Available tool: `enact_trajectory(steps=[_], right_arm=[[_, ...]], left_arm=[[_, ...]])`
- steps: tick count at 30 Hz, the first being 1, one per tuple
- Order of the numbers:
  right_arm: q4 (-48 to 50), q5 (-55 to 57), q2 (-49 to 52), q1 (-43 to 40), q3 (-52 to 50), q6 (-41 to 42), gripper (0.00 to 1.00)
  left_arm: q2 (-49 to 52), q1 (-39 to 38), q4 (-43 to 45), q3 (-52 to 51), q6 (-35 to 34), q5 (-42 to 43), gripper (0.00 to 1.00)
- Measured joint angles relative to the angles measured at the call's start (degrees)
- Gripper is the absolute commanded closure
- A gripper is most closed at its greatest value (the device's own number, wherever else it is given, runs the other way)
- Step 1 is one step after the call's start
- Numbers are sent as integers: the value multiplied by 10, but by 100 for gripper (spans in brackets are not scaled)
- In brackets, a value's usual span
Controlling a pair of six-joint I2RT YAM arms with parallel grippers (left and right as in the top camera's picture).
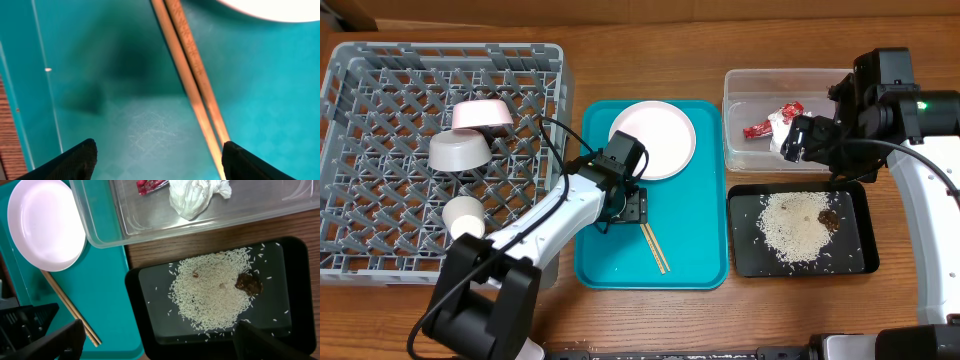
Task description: Sort waste into correct bins and load items into the dishwasher
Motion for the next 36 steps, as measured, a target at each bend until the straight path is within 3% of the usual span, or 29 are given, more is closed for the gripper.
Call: enact_trajectory(steps=[9, 12, 14, 15, 19, 30, 36], right_arm=[[0, 0, 0, 0, 0, 0, 4], [-1, 0, 0, 0, 0, 0, 4], [-1, 0, 0, 0, 0, 0, 4], [-1, 0, 0, 0, 0, 0, 4], [-1, 0, 0, 0, 0, 0, 4], [-1, 0, 0, 0, 0, 0, 4], [-2, 0, 0, 0, 0, 0, 4]], left_arm=[[44, -21, 1, 0, 0, -9, 18], [46, -22, -13, 0, 0, -14, 43], [47, -22, -27, 1, -1, -11, 69], [47, -22, -33, 1, 0, -9, 77], [47, -18, -41, 2, -4, -7, 96], [46, 37, -94, 26, -1, -9, 96], [-15, 79, -146, 100, 61, -13, 96]])
